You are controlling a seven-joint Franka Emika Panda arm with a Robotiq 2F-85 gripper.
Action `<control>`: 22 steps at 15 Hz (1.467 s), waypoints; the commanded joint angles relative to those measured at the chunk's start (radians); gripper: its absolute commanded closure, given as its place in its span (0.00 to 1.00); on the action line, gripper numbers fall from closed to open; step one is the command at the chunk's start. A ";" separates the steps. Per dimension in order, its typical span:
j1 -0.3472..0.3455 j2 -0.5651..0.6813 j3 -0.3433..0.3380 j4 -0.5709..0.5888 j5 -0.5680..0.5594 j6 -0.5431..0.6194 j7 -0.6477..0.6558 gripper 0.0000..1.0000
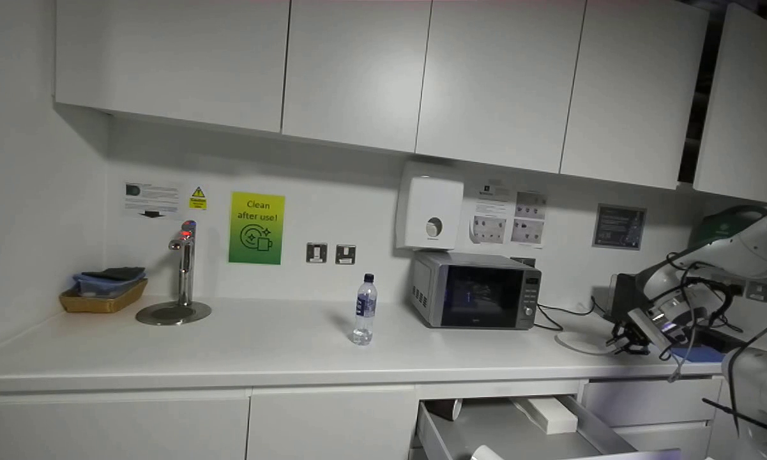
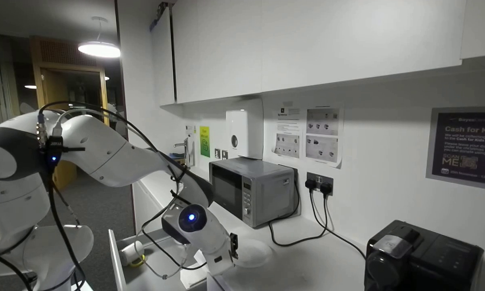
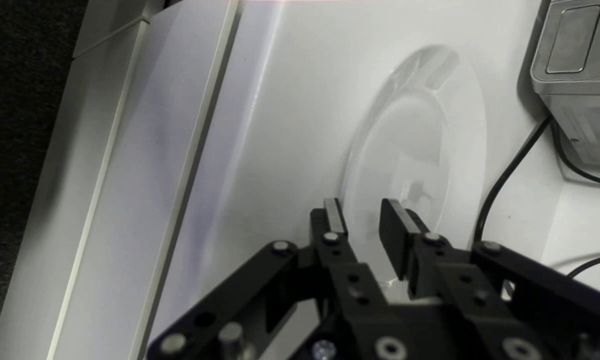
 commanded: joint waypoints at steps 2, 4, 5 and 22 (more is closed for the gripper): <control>0.103 -0.011 -0.101 0.023 -0.022 0.018 0.003 0.36; 0.132 -0.010 -0.129 0.028 -0.029 0.018 0.010 0.33; 0.144 -0.009 -0.140 0.032 -0.031 0.017 0.012 0.29; 0.147 0.208 -0.103 0.052 -0.116 -0.045 0.112 0.00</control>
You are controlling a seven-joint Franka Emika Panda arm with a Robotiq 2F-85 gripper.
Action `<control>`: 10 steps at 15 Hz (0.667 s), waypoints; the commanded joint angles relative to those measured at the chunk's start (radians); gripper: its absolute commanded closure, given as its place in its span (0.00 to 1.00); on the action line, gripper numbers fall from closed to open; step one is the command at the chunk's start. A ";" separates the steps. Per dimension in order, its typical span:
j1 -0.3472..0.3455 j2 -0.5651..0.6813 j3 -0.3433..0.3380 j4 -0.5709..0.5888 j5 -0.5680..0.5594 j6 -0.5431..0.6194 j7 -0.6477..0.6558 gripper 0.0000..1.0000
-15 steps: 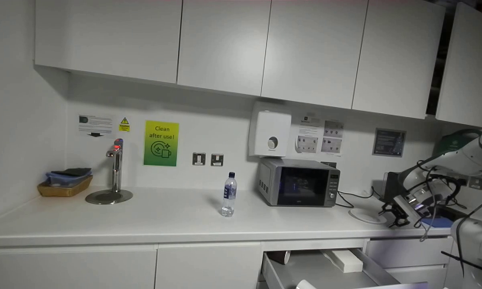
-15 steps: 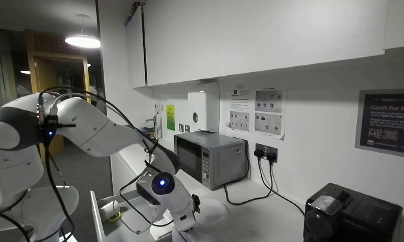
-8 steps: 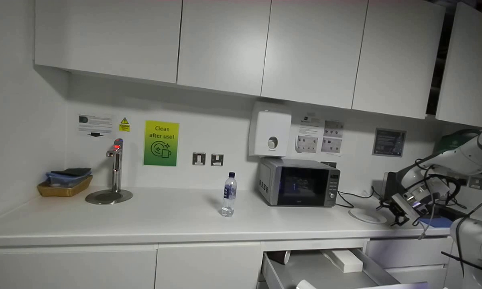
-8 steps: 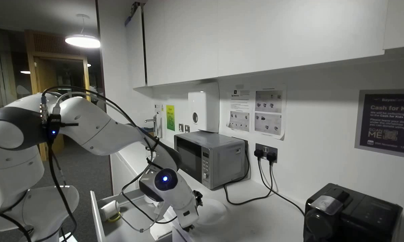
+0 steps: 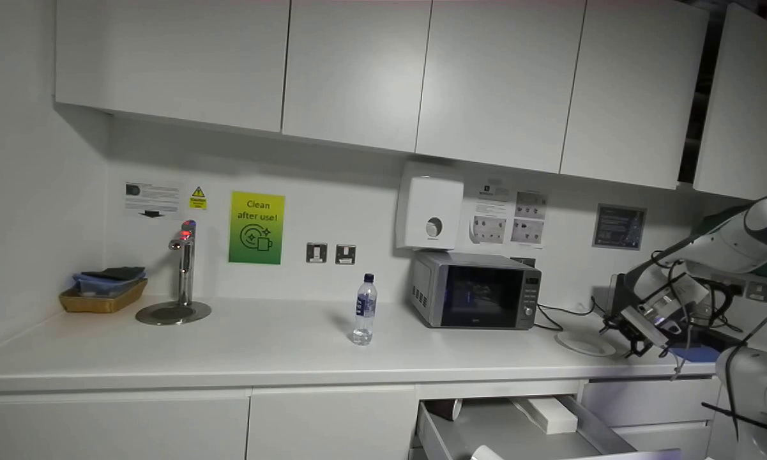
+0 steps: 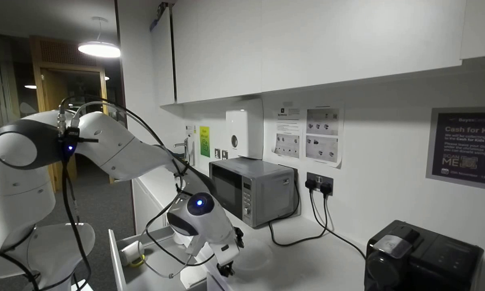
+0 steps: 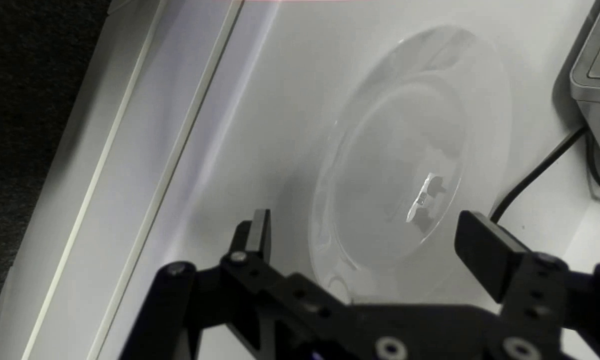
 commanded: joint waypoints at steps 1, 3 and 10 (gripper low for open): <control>-0.011 0.121 0.023 0.010 -0.029 -0.052 0.063 0.00; -0.020 0.163 0.040 0.015 -0.036 -0.066 0.074 0.00; -0.299 0.183 0.363 0.035 -0.174 -0.025 0.109 0.00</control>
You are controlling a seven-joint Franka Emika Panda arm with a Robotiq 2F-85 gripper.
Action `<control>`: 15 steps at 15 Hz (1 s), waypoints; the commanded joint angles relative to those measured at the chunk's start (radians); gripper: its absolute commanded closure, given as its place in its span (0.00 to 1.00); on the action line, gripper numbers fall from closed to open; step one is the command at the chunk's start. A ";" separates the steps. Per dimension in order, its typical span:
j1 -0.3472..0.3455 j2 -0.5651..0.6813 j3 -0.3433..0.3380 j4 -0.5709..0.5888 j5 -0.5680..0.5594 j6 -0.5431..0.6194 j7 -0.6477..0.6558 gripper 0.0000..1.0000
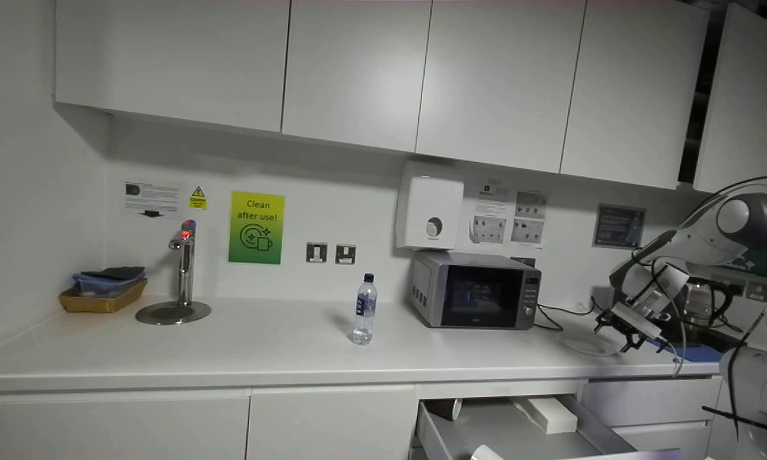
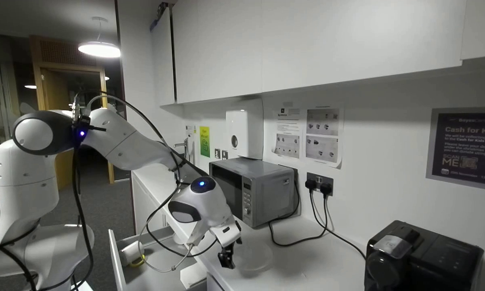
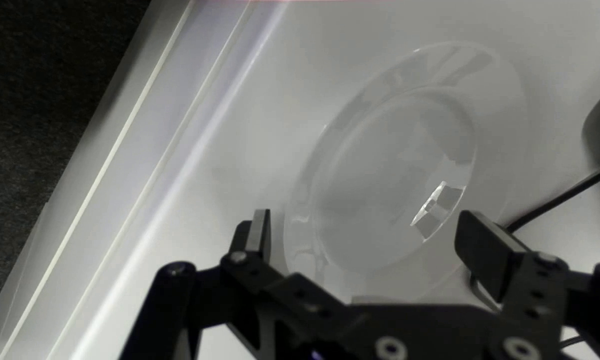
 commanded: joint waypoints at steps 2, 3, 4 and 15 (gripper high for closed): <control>-0.338 -0.004 0.357 0.022 -0.144 0.031 0.037 0.00; -0.410 -0.012 0.437 0.023 -0.176 0.041 0.040 0.00; -0.484 -0.023 0.518 0.018 -0.208 0.054 0.042 0.00; -0.954 -0.165 1.063 -0.047 -0.462 0.061 0.100 0.00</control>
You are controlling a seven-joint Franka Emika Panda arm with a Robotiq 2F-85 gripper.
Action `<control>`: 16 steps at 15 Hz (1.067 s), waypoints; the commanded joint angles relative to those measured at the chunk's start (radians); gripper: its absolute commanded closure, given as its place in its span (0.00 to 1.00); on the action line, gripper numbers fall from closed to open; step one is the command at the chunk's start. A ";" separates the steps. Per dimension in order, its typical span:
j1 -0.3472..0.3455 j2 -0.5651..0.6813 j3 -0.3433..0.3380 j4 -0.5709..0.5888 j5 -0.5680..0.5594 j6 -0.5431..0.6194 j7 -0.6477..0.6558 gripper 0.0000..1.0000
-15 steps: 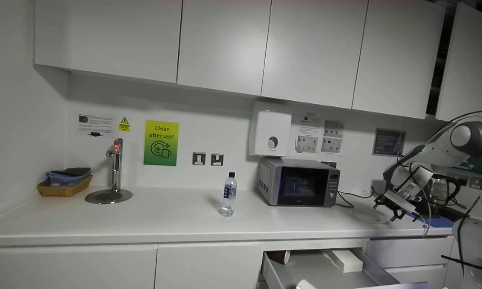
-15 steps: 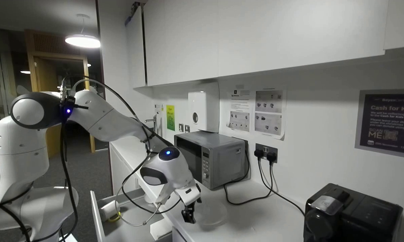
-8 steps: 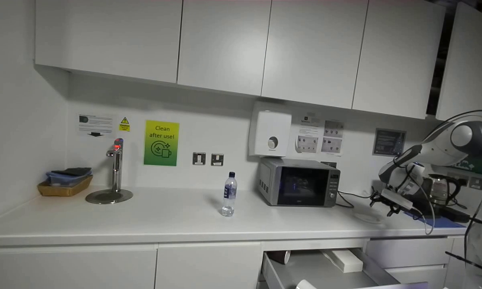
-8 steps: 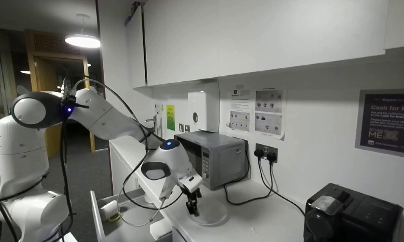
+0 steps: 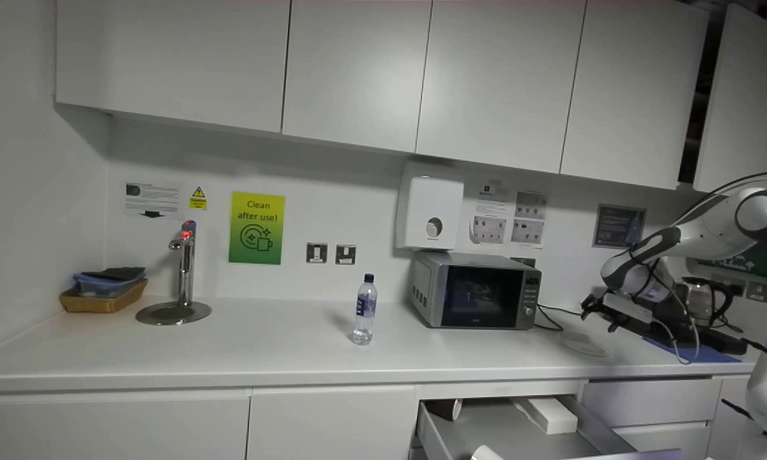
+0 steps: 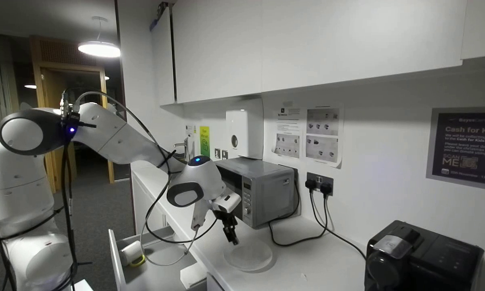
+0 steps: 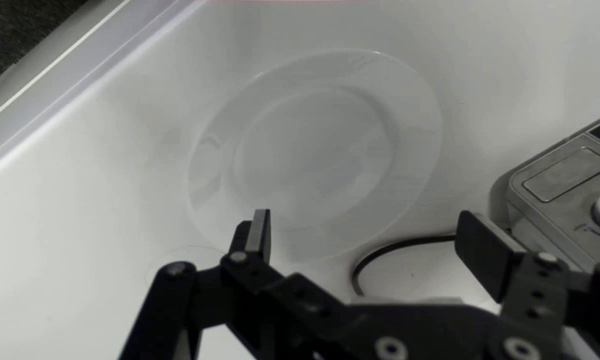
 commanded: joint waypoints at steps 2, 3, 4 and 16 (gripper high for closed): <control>-0.169 -0.106 0.203 -0.060 -0.024 0.007 0.004 0.00; -0.187 -0.118 0.231 -0.067 -0.021 0.007 0.004 0.00; -0.202 -0.129 0.257 -0.074 -0.023 0.006 0.006 0.00; -0.209 -0.140 0.353 -0.139 -0.038 0.082 -0.156 0.00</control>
